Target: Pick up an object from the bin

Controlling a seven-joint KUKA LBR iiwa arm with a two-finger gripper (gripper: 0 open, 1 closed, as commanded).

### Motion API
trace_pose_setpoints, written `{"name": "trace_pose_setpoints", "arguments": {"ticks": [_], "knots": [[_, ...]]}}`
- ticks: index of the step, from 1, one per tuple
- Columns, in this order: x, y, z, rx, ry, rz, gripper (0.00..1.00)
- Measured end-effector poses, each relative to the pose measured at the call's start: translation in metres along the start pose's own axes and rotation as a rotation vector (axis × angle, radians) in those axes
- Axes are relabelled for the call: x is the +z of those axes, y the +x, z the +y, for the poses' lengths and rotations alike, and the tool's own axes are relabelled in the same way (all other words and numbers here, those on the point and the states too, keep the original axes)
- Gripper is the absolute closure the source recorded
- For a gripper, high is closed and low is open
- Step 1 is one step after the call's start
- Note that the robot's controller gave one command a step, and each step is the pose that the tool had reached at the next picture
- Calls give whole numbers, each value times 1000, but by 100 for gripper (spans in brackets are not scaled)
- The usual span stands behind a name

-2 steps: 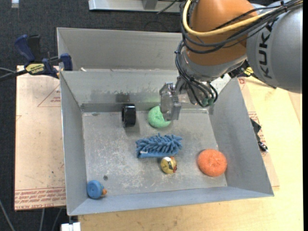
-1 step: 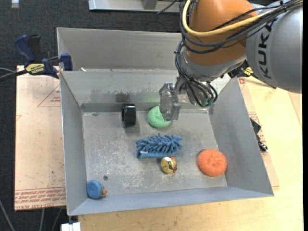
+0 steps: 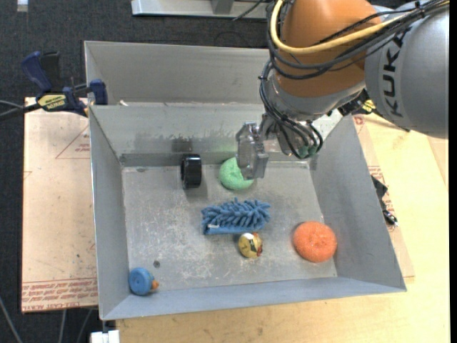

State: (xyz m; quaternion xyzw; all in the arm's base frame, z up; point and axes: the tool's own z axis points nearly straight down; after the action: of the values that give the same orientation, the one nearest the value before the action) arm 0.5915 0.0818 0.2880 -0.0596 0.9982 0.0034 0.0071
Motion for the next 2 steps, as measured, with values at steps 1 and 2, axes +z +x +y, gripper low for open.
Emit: {"name": "trace_pose_setpoints", "arguments": {"ticks": [1, 2], "knots": [[125, 5, 26, 46, -1, -5, 0], [163, 9, 33, 57, -1, 7, 0]]}}
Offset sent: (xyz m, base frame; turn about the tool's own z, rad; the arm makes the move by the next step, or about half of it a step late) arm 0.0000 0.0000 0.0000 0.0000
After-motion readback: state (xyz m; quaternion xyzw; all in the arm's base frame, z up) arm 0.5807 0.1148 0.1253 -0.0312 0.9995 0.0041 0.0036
